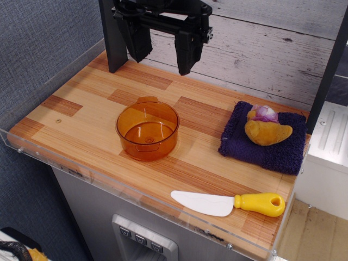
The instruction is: Move the object on the purple cloth above the bowl
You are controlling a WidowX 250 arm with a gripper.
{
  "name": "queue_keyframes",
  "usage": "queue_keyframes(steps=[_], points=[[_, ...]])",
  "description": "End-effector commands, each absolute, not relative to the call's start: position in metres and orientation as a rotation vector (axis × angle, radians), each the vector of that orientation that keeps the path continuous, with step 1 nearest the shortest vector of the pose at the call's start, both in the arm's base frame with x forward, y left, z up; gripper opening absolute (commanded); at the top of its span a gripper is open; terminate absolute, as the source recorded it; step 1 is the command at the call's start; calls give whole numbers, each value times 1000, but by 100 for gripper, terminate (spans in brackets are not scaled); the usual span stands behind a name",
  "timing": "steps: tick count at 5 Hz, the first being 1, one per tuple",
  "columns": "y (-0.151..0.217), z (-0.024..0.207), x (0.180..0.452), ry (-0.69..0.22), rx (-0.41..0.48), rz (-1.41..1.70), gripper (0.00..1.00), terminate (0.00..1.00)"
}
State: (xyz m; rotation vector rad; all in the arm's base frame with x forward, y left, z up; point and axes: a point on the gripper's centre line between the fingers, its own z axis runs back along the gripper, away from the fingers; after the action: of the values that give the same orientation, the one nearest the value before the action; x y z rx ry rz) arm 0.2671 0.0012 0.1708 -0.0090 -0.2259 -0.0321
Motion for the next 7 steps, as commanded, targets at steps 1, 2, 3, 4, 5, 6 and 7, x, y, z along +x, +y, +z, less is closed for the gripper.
queue_keyframes(steps=[1, 2, 3, 4, 5, 6, 7], points=[[1, 171, 267, -226, -9, -32, 100, 0], [-4, 179, 284, -244, -5, -74, 100, 0], [-22, 202, 315, -298, -5, -125, 100, 0], [-46, 220, 349, -351, -26, -190, 100, 0], [-86, 202, 366, -305, -26, -274, 100, 0], [-106, 171, 360, -235, -56, -328, 100, 0], [-113, 144, 346, -167, -48, -362, 100, 0]])
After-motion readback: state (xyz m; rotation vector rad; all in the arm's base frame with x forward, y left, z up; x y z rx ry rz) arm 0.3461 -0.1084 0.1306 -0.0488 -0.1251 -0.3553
